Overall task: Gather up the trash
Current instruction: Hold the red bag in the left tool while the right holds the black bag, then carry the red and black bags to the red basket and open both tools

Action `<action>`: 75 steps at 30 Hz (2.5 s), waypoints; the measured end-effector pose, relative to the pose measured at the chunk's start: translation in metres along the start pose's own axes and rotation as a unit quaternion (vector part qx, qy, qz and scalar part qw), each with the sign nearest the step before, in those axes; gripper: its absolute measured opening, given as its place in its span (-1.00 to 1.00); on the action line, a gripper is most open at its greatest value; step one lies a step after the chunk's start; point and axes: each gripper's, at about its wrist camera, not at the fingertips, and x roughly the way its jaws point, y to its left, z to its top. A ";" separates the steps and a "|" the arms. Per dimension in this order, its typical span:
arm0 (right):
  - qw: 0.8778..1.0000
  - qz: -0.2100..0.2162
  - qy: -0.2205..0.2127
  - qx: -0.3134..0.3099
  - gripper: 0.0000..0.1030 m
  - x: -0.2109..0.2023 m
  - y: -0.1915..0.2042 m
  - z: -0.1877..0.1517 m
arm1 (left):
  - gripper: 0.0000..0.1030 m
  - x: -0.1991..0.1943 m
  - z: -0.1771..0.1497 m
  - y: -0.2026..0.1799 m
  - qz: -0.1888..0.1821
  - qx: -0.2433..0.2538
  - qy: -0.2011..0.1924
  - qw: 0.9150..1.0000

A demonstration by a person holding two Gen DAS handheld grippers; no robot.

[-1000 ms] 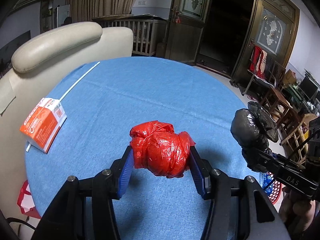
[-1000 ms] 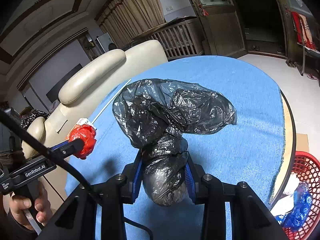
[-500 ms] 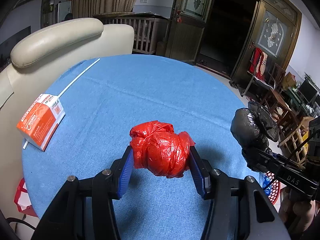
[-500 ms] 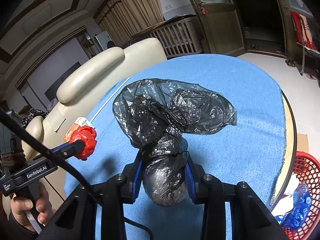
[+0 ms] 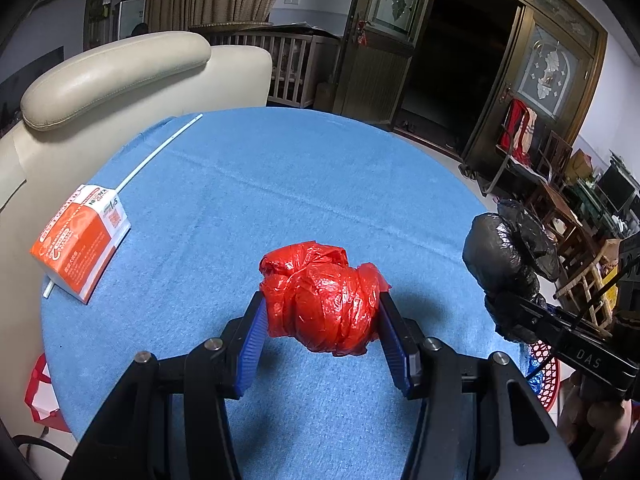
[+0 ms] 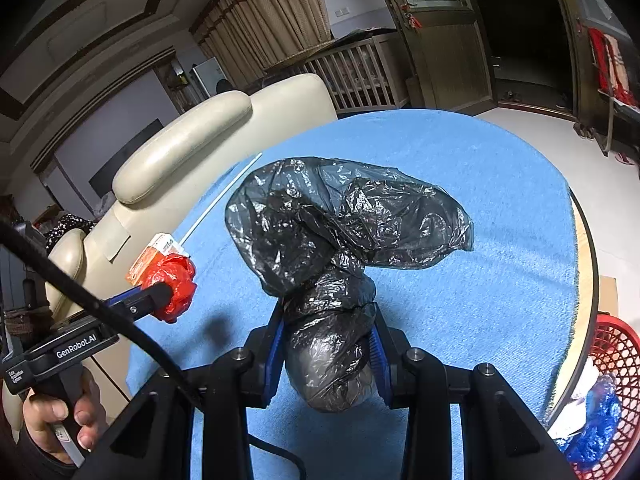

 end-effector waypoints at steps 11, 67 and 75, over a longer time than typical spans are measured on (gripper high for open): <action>0.998 -0.045 -0.015 0.046 -0.23 -0.025 -0.038 -0.020 | 0.07 0.015 0.001 -0.037 -0.027 0.038 0.018 0.999; 0.956 -0.224 0.010 0.187 -0.23 -0.116 -0.196 -0.114 | 0.06 0.065 -0.023 -0.252 -0.101 0.224 0.093 0.965; 0.953 -0.223 0.023 0.202 -0.23 -0.114 -0.200 -0.115 | 0.06 0.061 -0.025 -0.260 -0.103 0.235 0.090 0.962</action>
